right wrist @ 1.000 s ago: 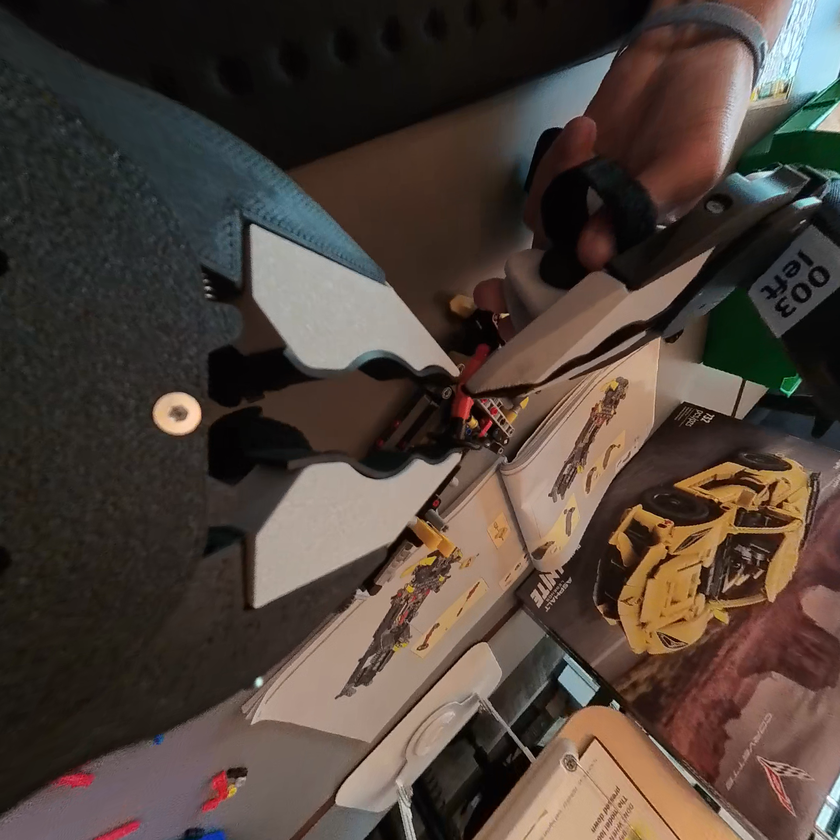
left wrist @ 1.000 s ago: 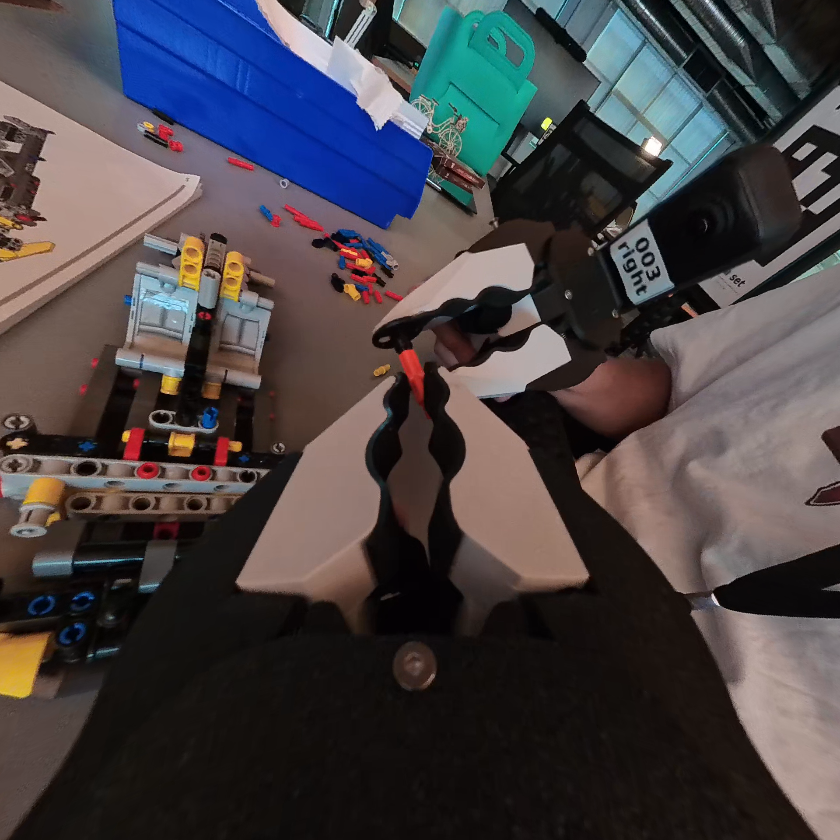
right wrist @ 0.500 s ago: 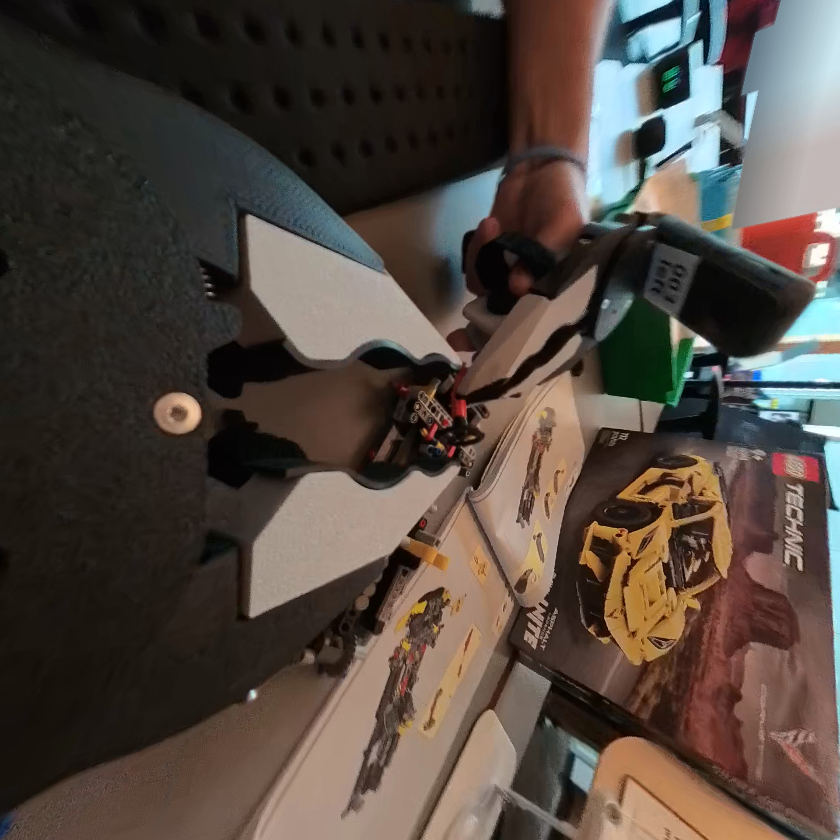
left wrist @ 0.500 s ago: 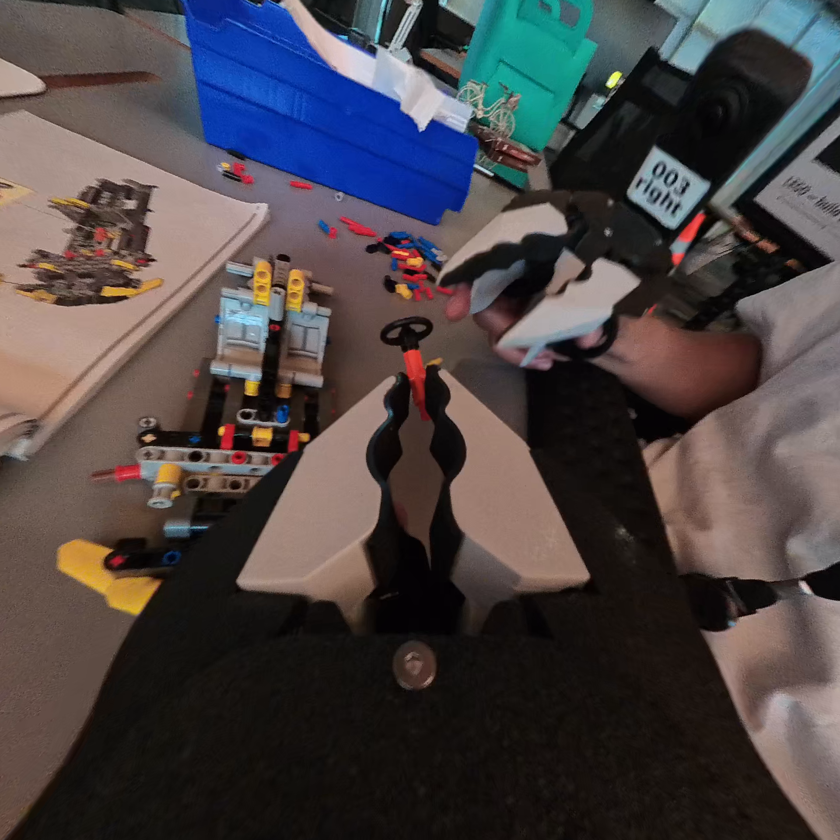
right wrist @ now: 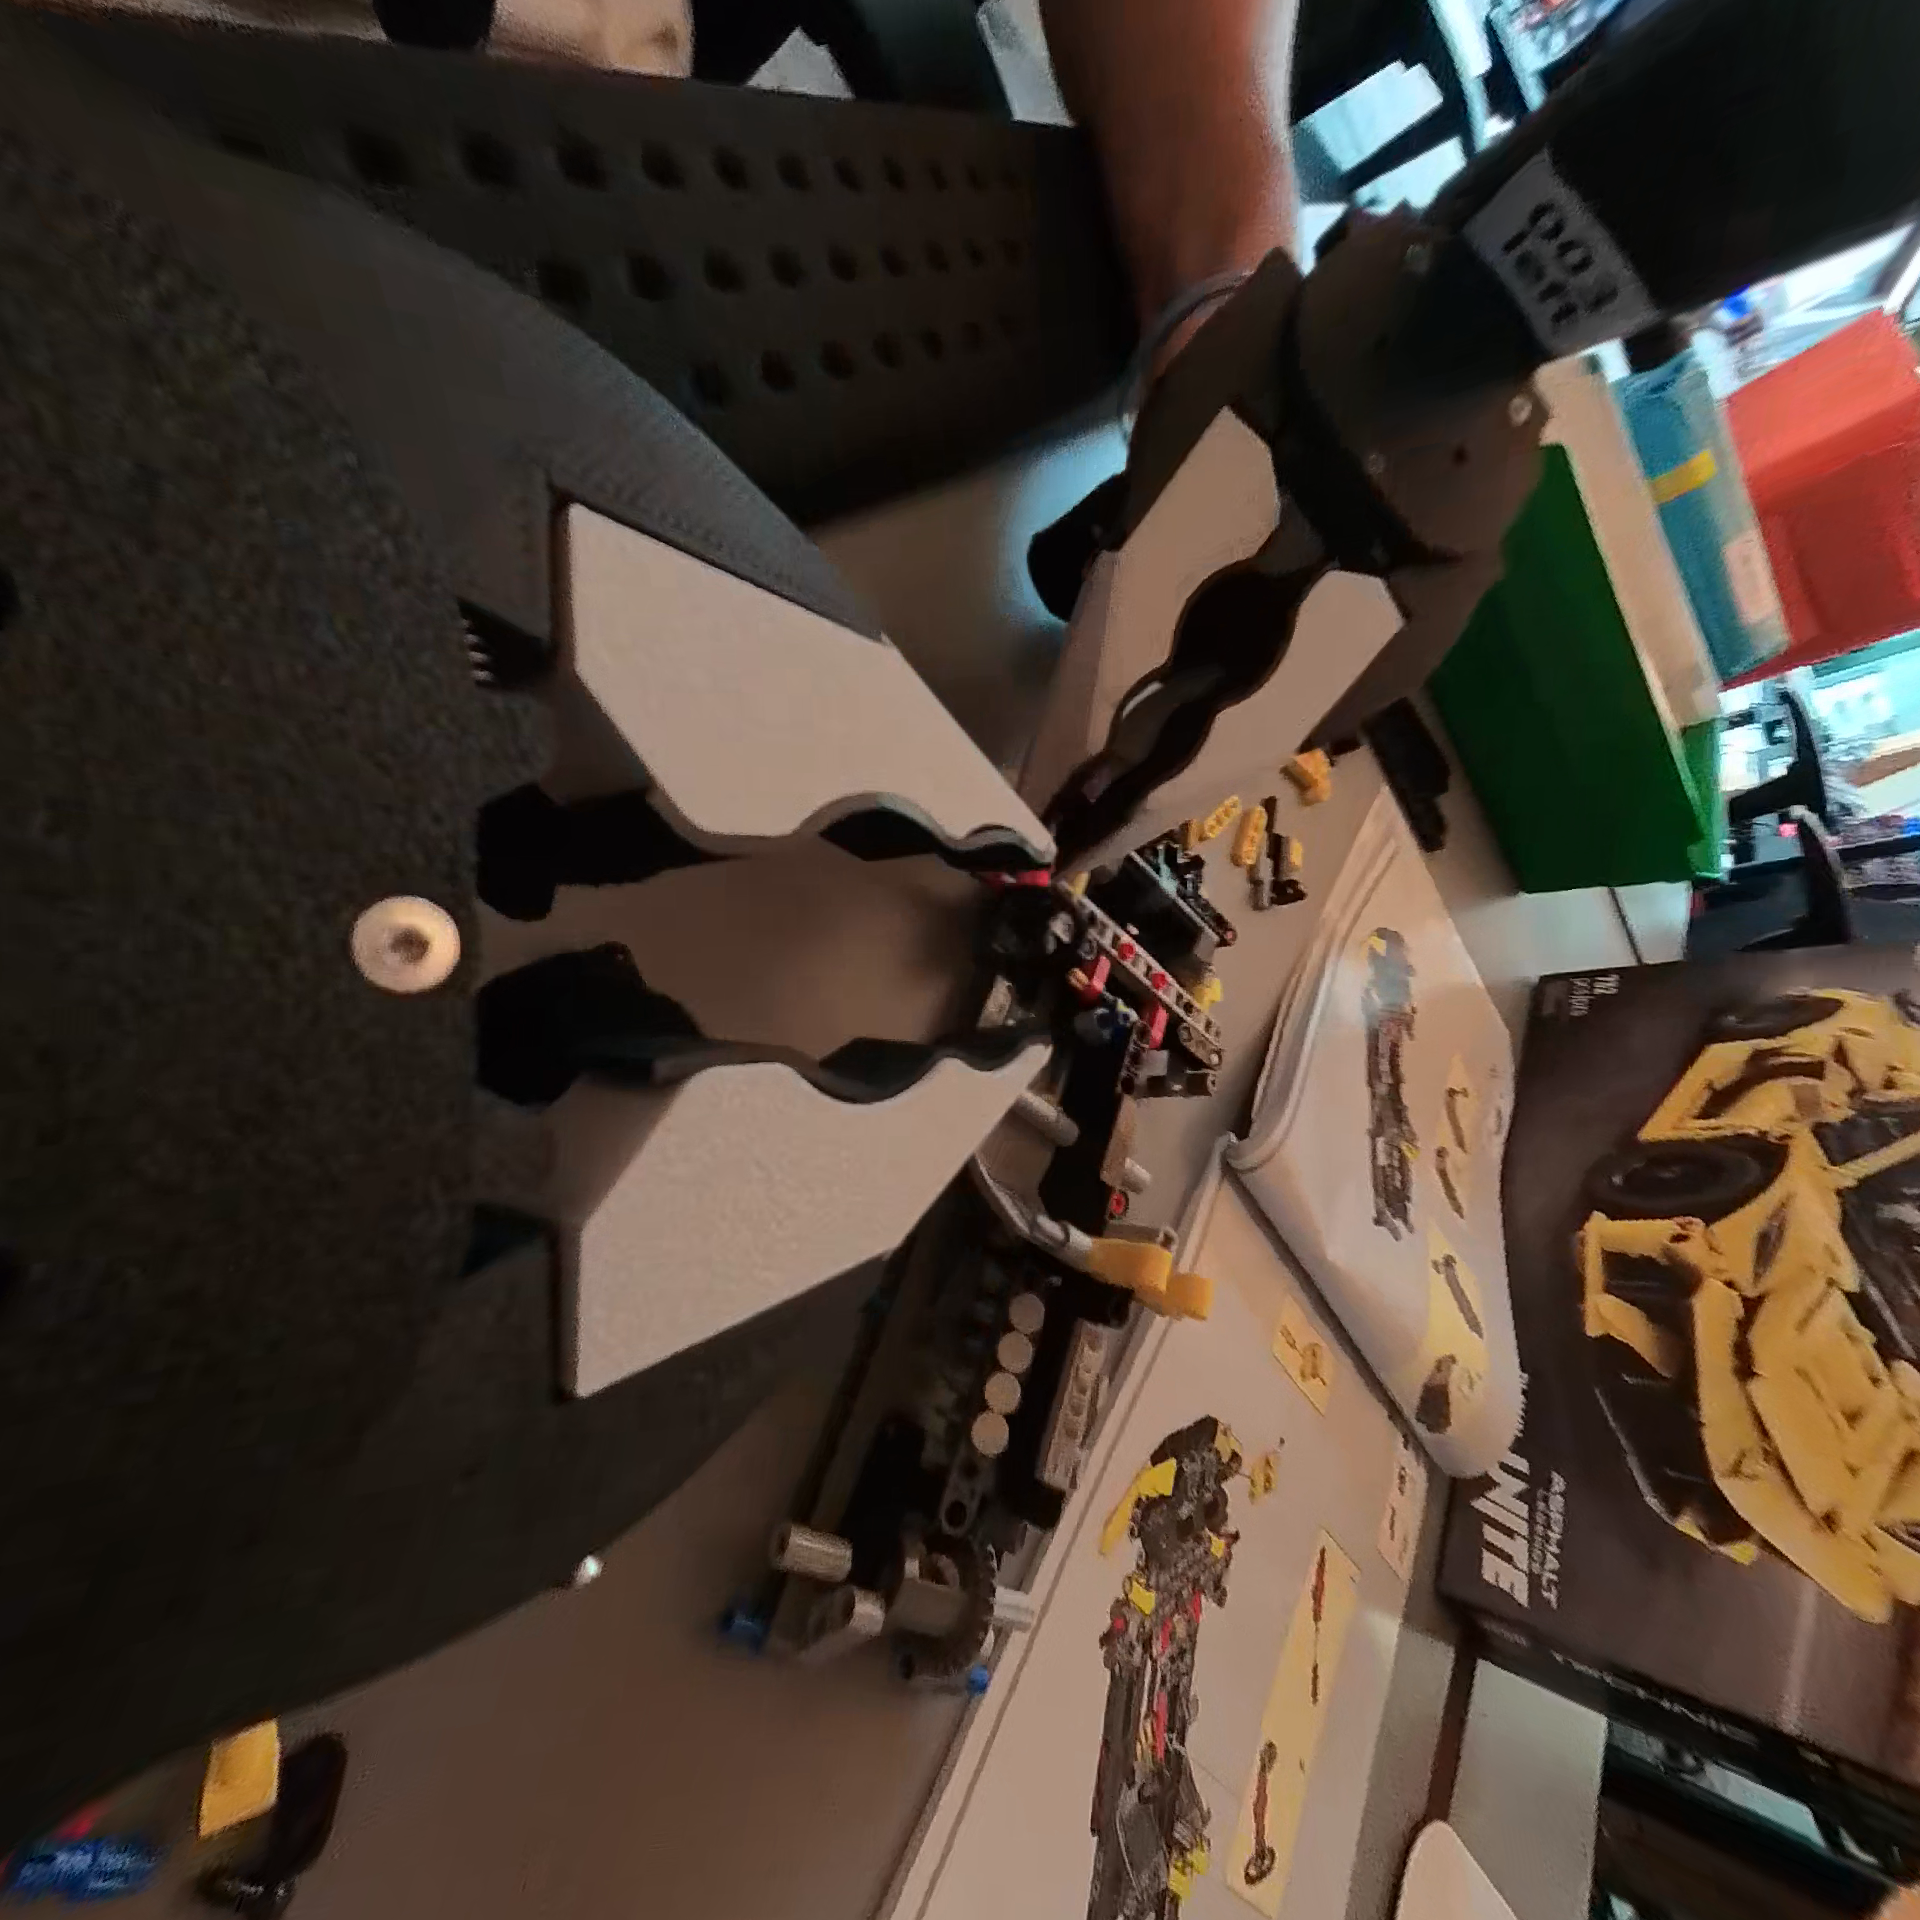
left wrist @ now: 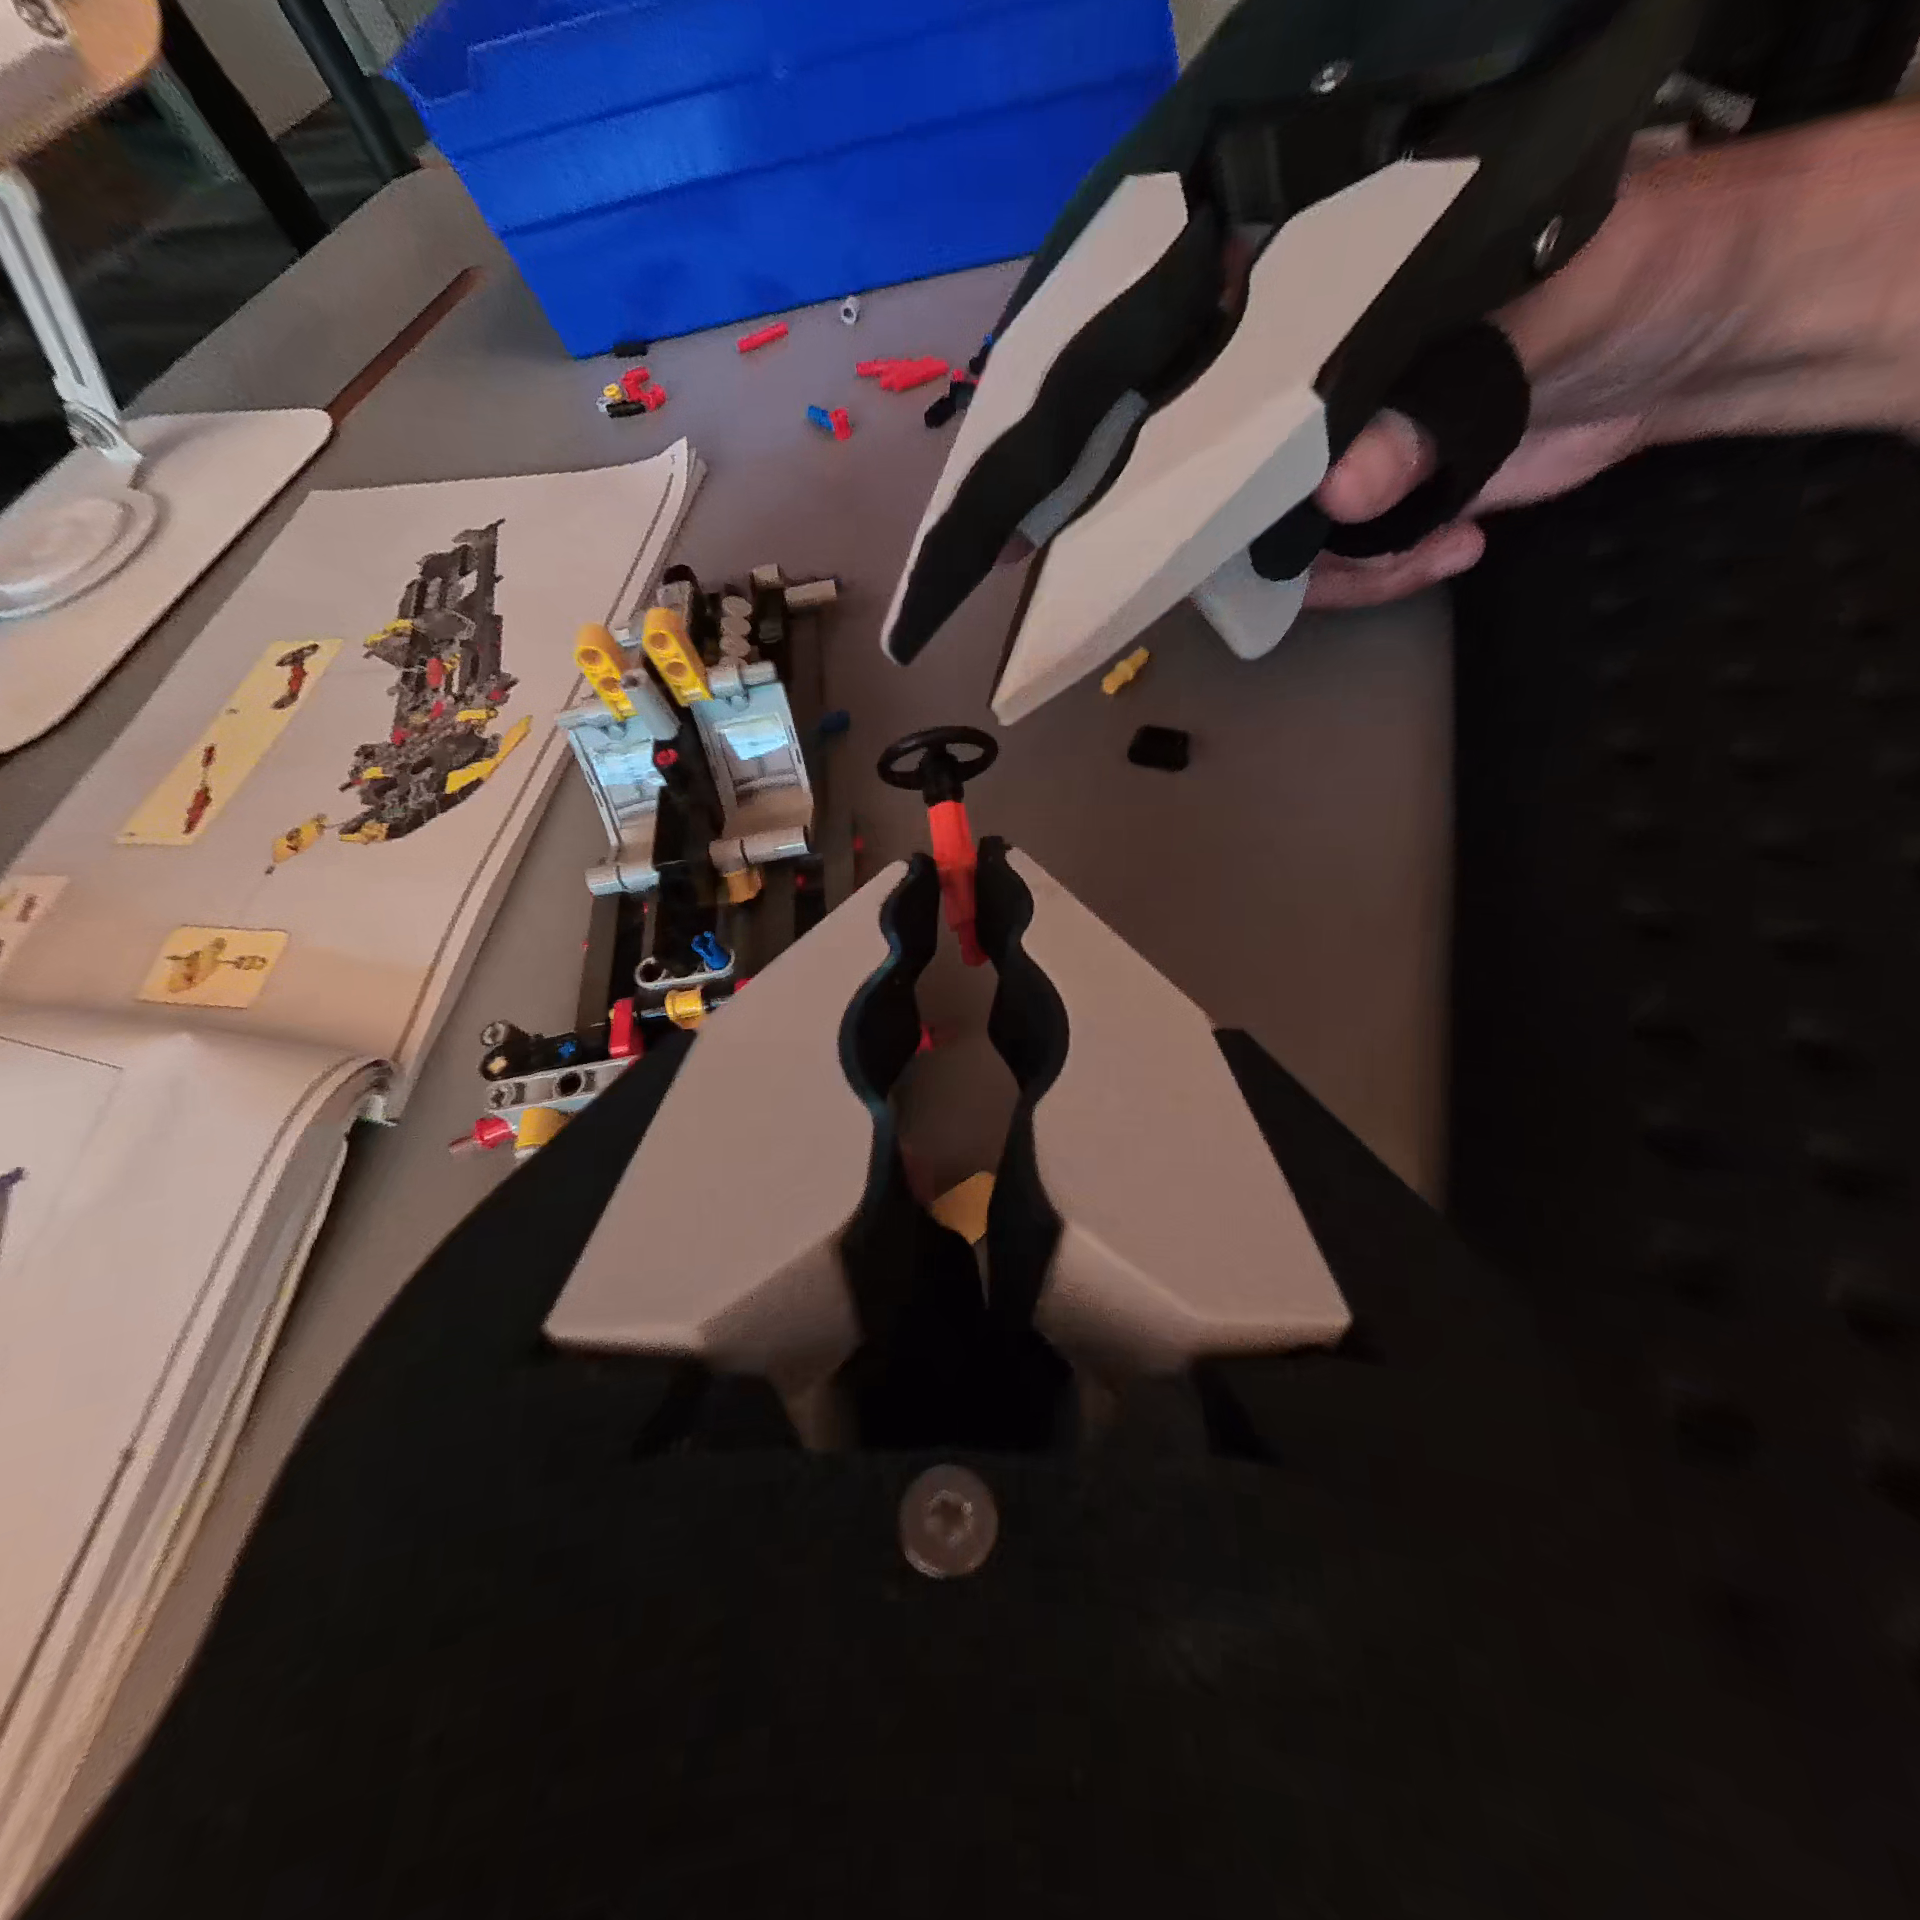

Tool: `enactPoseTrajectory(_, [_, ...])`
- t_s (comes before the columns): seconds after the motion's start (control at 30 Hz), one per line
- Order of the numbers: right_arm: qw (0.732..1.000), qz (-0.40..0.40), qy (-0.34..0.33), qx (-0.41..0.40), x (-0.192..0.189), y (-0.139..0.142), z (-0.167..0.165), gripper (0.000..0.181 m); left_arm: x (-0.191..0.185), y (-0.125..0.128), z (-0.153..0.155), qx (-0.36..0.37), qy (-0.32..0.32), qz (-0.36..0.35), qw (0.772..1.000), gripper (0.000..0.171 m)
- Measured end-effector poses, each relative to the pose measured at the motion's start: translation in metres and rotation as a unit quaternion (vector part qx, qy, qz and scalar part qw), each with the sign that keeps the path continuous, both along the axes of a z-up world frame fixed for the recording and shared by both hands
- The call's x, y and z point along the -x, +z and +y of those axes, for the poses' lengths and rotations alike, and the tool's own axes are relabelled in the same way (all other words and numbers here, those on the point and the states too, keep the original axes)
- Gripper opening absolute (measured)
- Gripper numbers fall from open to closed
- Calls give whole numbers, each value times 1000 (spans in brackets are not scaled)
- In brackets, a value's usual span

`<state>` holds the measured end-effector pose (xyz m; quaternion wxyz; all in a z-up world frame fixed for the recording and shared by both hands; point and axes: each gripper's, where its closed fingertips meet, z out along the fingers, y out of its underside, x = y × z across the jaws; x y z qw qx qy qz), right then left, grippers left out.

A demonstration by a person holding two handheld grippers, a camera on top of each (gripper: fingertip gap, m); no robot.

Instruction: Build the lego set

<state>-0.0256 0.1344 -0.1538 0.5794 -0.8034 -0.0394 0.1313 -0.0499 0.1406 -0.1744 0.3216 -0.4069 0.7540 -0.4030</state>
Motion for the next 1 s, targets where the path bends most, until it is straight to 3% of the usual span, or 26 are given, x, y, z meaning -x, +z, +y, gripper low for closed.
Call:
enactPoseTrajectory(0.27, [999, -24, 16, 43, 7, -17, 1, 24, 2, -9, -4, -103, -6, -16, 995, 4])
enactPoseTrajectory(0.4, [992, -84, -31, 93, -35, -20, -23, 21, 13, -20, -19, -75, -41, 28, 996, 5])
enactPoseTrajectory(0.43, [987, -90, -18, 134, -42, -29, -36, 26, 16, -23, -22, -65, -42, 47, 996, 5])
enactPoseTrajectory(0.53, [964, -64, 100, 238, -23, -49, -79, 27, 19, -26, -33, -34, -48, 75, 995, 5])
enactPoseTrajectory(0.8, [964, -110, 110, 214, -11, -58, -70, 28, 19, -46, -44, -51, -52, 112, 991, 5])
enactPoseTrajectory(1.0, [964, -132, 105, 205, -3, -59, -58, 27, 18, -46, -45, -37, -48, 119, 991, 5])
